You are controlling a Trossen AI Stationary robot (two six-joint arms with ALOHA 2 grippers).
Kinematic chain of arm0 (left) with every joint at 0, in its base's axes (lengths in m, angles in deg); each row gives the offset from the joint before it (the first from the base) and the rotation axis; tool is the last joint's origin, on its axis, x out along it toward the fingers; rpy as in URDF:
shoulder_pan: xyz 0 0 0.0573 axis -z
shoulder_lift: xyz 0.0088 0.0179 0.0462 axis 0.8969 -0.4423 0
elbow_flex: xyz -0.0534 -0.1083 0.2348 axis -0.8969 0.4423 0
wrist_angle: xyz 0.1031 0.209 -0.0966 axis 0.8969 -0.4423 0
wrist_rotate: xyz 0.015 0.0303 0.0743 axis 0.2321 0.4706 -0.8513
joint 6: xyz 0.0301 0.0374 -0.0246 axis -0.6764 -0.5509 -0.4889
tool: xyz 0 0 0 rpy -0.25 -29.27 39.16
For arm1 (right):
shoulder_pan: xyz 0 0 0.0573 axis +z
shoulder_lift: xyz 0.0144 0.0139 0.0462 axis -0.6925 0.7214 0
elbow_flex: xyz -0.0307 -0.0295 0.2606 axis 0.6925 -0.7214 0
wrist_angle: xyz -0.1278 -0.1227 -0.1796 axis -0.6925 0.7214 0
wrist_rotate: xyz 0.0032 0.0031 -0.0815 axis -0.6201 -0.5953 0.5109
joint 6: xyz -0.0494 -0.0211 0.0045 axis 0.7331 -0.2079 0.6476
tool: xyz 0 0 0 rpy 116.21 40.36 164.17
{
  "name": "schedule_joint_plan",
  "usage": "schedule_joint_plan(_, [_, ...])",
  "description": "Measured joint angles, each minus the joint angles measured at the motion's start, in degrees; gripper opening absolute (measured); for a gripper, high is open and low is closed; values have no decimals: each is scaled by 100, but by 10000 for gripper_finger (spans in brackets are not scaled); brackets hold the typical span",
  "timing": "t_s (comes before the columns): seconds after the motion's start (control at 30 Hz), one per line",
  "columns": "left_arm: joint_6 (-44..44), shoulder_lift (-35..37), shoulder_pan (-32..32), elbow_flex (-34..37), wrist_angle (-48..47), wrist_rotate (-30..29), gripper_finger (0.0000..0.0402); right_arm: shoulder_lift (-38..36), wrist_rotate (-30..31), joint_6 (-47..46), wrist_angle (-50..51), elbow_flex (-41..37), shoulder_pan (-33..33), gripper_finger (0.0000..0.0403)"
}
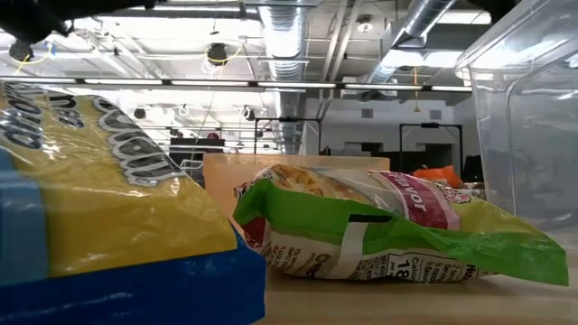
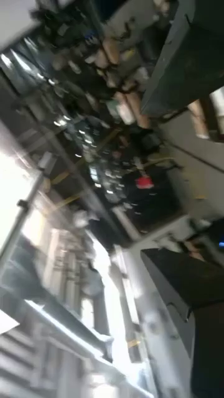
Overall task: Pick & Place Food Item
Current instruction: Put the golden seasoning bottle into the orange bin
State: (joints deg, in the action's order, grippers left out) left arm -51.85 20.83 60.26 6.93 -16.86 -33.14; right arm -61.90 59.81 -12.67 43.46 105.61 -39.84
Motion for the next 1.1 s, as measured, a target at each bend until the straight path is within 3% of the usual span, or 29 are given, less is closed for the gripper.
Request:
schedule_joint_plan(0.13, [-150, -10, 103, -195, 100, 9, 387, 654, 725, 3, 859, 816, 0, 279])
schedule_joint_plan(0.47, [-137, -5, 133, -200, -118, -77, 399, 2424, 2208, -1282, 3722, 2656, -145, 294])
schedule_joint_plan(0.67, [-232, -12, 131, -200, -113, -125, 400, 3389, 2021, -2459, 5587, 3568, -1022, 331])
schedule_joint_plan(0.87, [-119, -8, 129, -200, 153, -112, 400, 4005, 886, -2701, 5728, 3580, -2215, 363])
schedule_joint_plan(1.1, [-65, -28, 129, -200, 146, -101, 400, 4801, 745, -2980, 6205, 3578, -3227, 377])
